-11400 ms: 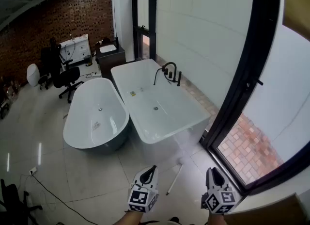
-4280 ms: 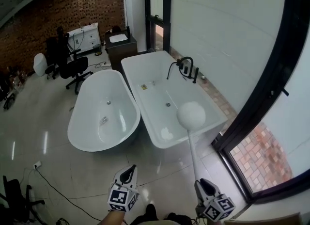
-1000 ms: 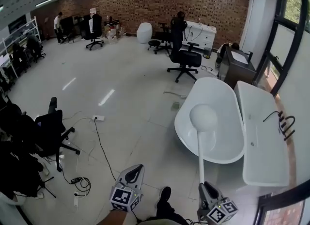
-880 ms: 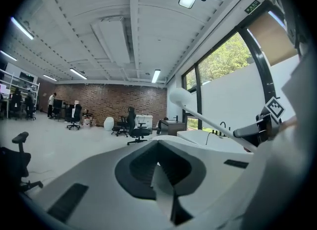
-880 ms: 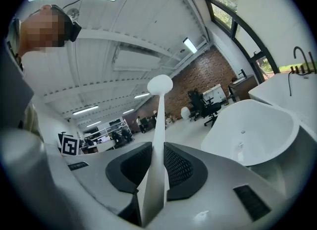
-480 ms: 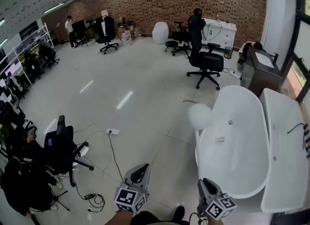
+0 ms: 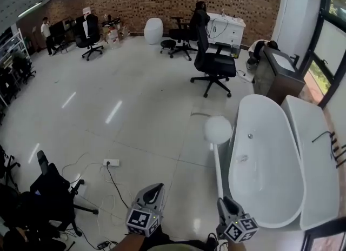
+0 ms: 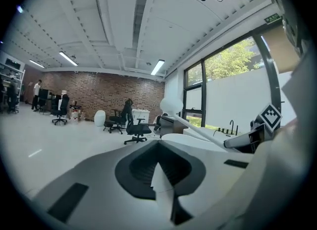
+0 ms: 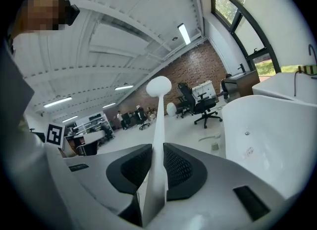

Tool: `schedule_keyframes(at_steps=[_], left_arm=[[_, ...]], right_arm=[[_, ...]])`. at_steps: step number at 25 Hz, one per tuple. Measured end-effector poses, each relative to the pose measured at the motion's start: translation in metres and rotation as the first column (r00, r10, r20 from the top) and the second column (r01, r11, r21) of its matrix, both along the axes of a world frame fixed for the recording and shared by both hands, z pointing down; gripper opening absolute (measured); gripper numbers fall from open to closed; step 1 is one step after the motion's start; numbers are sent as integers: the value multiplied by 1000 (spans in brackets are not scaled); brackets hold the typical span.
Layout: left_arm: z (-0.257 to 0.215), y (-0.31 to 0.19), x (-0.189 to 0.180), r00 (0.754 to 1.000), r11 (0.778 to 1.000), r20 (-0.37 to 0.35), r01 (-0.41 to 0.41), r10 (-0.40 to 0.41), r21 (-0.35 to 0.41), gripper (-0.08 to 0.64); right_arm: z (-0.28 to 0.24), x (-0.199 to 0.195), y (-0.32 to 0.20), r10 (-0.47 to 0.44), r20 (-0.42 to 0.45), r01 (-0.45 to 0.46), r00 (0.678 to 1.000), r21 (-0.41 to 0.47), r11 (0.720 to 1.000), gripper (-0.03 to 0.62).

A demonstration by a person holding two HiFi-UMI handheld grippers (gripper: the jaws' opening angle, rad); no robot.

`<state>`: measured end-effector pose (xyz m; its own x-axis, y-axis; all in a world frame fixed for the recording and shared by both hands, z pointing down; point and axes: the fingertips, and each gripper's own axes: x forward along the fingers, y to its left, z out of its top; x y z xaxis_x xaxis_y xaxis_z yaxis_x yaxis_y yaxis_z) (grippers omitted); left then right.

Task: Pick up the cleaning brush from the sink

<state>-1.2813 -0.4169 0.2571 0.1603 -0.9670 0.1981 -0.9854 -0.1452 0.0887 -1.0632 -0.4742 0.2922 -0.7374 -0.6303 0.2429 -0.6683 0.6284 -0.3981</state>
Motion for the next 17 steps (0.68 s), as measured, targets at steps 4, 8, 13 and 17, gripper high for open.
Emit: schedule_keyframes(at_steps=[4, 8, 13, 17], left_arm=[[-25, -55, -57, 996, 996, 24, -82, 81, 20, -8], [-38, -71, -67, 993, 992, 22, -116, 115, 53, -6], [-42, -53, -57, 990, 988, 7, -143, 143, 55, -6], [-39, -48, -55, 990, 989, 18, -142, 141, 48, -6]], right_arm=[[-26, -66, -27, 64, -4, -64, 998, 34, 997, 71], [-37, -86, -25, 83, -6, -82, 997, 49, 995, 71], [-45, -84, -7, 91, -21, -90, 996, 61, 994, 71], [-44, -80, -2, 101, -5, -100, 995, 57, 993, 71]])
